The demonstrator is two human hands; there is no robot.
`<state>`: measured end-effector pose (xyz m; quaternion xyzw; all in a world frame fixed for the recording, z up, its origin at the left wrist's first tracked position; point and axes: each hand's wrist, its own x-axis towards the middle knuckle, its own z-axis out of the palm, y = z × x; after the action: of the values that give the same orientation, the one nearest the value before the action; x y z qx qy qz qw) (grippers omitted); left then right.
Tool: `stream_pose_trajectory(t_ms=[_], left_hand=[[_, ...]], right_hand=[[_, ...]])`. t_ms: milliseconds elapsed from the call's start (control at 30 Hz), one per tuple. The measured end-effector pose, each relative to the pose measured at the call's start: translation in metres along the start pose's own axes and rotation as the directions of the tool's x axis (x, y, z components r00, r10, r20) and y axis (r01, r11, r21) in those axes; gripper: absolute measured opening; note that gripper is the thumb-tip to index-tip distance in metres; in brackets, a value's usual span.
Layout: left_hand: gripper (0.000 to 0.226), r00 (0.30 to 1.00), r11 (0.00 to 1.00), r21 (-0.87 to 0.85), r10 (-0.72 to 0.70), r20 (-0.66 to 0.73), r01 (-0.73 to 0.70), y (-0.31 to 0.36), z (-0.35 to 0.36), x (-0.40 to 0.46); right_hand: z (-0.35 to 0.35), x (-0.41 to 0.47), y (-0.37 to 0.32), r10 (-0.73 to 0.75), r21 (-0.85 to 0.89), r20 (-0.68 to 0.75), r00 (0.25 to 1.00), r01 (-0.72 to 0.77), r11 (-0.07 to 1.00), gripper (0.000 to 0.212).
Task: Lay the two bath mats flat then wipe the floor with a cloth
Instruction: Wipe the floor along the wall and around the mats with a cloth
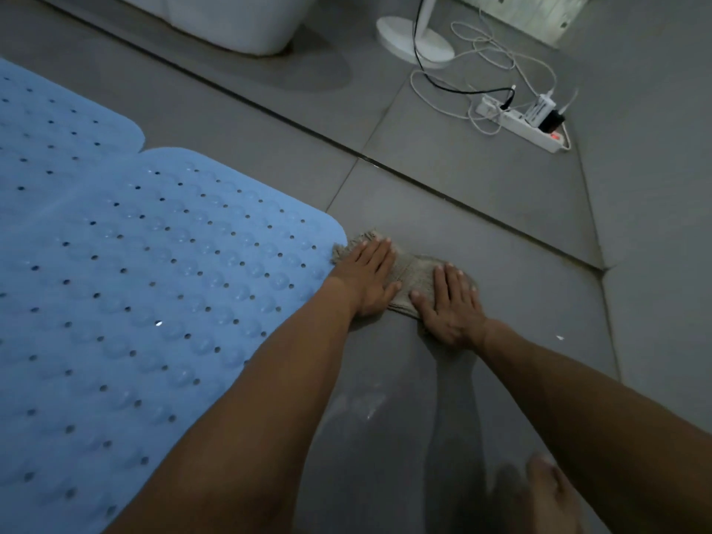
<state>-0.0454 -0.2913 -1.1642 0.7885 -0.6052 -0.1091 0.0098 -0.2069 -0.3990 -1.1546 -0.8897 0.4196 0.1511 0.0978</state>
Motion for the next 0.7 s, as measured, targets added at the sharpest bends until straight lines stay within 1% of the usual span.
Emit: stream_pose_trajectory(t_ms=[133, 267, 333, 500, 600, 700], left_hand=[[0.069, 0.997, 1.000, 0.006, 0.025, 0.067, -0.026, 0.012, 0.004, -0.056], [0.070, 0.991, 0.995, 0.038, 0.083, 0.108, -0.088, 0.011, 0.007, -0.106], [0.071, 0.989, 0.993, 0.056, 0.092, 0.119, -0.099, 0.011, 0.011, -0.131], [0.071, 0.984, 0.988, 0.113, 0.088, 0.156, -0.106, 0.016, 0.014, -0.175], [0.072, 0.980, 0.987, 0.117, 0.088, 0.180, -0.110, 0.020, 0.019, -0.197], [0.077, 0.985, 0.982, 0.150, 0.090, 0.150, -0.112, 0.022, 0.026, -0.226]], right_hand=[[0.016, -0.052, -0.014, 0.022, 0.019, 0.026, 0.999, -0.022, 1.000, 0.084], [0.041, -0.108, -0.034, 0.055, 0.045, 0.060, 0.997, -0.058, 0.997, 0.085], [0.051, -0.129, -0.042, 0.047, 0.059, 0.059, 0.997, -0.050, 0.997, 0.086], [0.066, -0.172, -0.056, 0.006, 0.058, 0.108, 0.994, -0.012, 0.998, 0.089], [0.066, -0.189, -0.063, -0.001, 0.047, 0.180, 0.984, -0.007, 0.999, 0.088], [0.069, -0.200, -0.072, -0.006, 0.023, 0.266, 0.964, 0.000, 1.000, 0.092]])
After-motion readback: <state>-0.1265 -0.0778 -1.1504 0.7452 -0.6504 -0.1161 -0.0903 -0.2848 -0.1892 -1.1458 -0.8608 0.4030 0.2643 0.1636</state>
